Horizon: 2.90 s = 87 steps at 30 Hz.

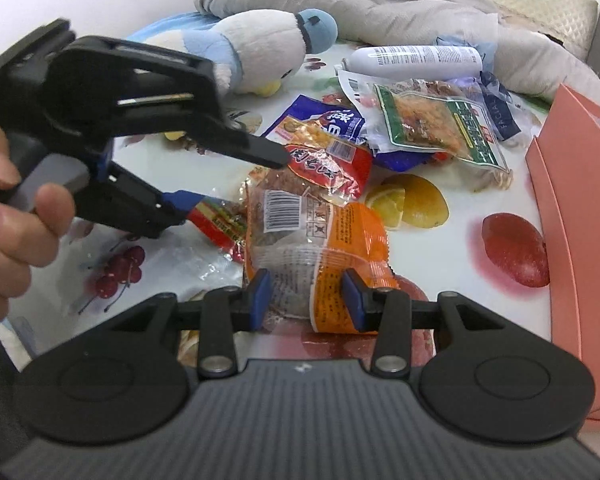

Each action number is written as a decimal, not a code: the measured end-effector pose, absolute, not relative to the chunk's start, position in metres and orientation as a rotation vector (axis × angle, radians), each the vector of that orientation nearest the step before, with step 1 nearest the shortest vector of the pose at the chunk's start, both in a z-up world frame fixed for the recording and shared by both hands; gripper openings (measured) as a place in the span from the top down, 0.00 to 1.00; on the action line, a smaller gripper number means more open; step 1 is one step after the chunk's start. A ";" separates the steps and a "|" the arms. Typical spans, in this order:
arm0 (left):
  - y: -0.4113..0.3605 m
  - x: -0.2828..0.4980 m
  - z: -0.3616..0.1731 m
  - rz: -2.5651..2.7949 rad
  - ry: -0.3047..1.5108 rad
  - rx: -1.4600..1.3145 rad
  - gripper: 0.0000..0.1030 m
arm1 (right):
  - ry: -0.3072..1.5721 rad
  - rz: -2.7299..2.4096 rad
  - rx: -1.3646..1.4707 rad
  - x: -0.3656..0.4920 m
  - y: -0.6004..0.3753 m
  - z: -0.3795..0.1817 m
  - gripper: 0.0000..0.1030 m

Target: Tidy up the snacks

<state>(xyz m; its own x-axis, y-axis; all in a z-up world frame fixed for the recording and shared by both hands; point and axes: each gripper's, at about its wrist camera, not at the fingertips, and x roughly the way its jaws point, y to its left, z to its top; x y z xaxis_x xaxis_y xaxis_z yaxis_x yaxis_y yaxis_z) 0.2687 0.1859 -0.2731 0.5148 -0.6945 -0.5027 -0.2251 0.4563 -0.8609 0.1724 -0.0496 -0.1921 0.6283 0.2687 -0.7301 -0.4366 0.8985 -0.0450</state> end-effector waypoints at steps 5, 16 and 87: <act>0.171 0.274 -0.271 -0.333 1.035 -0.986 0.58 | 0.787 0.406 -0.238 0.171 -0.050 -0.193 0.59; 0.171 0.269 -0.274 -0.314 1.012 -1.026 0.64 | 0.796 0.408 -0.236 0.165 -0.052 -0.184 0.69; 0.086 0.138 -0.138 -0.228 0.804 -0.453 0.93 | 0.739 0.291 0.072 0.087 -0.148 -0.113 0.45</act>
<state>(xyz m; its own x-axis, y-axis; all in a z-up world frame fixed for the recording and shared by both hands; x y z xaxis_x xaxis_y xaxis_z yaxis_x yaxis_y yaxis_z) 0.1375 0.0862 -0.1376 0.6763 -0.3641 -0.6403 0.0264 0.8807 -0.4730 0.0869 -0.1475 -0.1135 0.7013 0.2861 -0.6529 -0.2357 0.9575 0.1665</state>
